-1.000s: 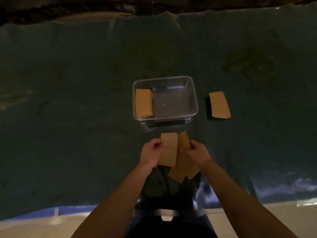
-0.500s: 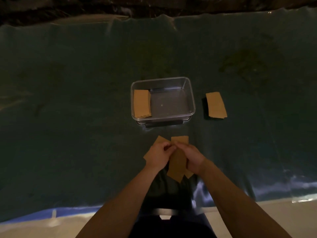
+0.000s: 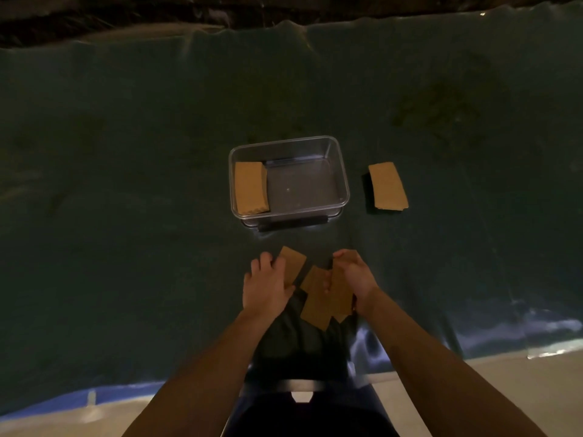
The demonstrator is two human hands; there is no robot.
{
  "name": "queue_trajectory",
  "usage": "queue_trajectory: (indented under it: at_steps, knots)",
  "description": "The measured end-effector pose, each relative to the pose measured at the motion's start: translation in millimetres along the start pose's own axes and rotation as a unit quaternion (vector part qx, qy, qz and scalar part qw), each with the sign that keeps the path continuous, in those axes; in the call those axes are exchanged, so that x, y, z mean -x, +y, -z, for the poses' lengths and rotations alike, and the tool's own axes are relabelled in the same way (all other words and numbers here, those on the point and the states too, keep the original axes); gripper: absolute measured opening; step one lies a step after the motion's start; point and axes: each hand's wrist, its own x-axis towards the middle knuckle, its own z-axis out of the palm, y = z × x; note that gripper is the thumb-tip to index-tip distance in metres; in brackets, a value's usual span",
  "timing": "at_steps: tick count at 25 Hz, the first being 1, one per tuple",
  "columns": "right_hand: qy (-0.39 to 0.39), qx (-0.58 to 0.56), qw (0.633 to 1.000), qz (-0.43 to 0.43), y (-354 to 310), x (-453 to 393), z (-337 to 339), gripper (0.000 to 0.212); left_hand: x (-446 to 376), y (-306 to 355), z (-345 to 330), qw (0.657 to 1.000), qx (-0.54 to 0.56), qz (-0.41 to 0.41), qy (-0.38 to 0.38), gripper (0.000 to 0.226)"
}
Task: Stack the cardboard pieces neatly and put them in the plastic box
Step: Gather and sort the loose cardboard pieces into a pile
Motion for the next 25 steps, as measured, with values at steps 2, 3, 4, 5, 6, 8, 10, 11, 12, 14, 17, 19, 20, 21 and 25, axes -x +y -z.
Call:
queue_trajectory:
  at_steps: [2, 3, 4, 5, 6, 8, 10, 11, 12, 14, 17, 19, 20, 21, 25]
  knots:
    - [0.001, 0.0, 1.0, 0.004, 1, 0, 1, 0.004, -1, 3, 2, 1.0, 0.019, 0.003, 0.0, 0.058]
    - [0.0, 0.006, 1.0, 0.01, 2, 0, 0, 0.004, -2, 4, 6, 0.997, 0.068, 0.027, -0.005, 0.058]
    - [0.002, 0.018, 1.0, 0.018, 2, 0, -1, 0.007, -3, 7, 9, 0.988, 0.147, 0.054, -0.014, 0.059]
    - [0.0, 0.031, 0.999, 0.025, 3, 0, -3, 0.011, -3, 11, 10, 0.967, 0.245, 0.071, -0.024, 0.059]
    - [-0.009, 0.04, 0.999, 0.03, 3, 0, -5, 0.018, -2, 17, 11, 0.939, 0.336, 0.068, -0.035, 0.057]
    - [-0.043, 0.027, 0.998, 0.024, 3, -1, -10, 0.03, 3, 35, 10, 0.904, 0.424, 0.018, -0.05, 0.048]
    - [-0.063, -0.003, 0.998, 0.012, 1, -2, -15, 0.031, 7, 50, 7, 0.893, 0.449, -0.018, -0.036, 0.04]
    - [-0.064, -0.016, 0.998, 0.009, -1, -3, -17, 0.027, 6, 55, 7, 0.888, 0.458, -0.021, -0.026, 0.038]
    - [-0.059, -0.028, 0.998, 0.01, -3, -5, -17, 0.023, 5, 58, 7, 0.885, 0.464, -0.021, -0.022, 0.037]
    - [-0.039, -0.03, 0.998, 0.026, -5, -7, -14, 0.022, 4, 59, 8, 0.881, 0.472, -0.028, -0.031, 0.035]
    - [0.033, 0.072, 0.993, 0.082, -7, -12, -2, 0.027, 6, 51, 4, 0.899, 0.437, 0.037, -0.006, 0.035]
    - [0.09, 0.127, 0.984, 0.087, -7, -15, 8, 0.027, 14, 49, -4, 0.92, 0.368, 0.134, -0.007, 0.051]
    - [0.105, 0.139, 0.982, 0.078, -6, -15, 12, 0.025, 19, 53, -9, 0.927, 0.333, 0.171, -0.023, 0.061]
    - [0.111, 0.162, 0.978, 0.069, -5, -16, 16, 0.025, 25, 61, -14, 0.93, 0.308, 0.197, -0.039, 0.069]
    - [0.114, 0.334, 0.933, 0.078, 4, -11, 22, 0.04, 38, 100, -30, 0.934, 0.257, 0.245, -0.046, 0.073]
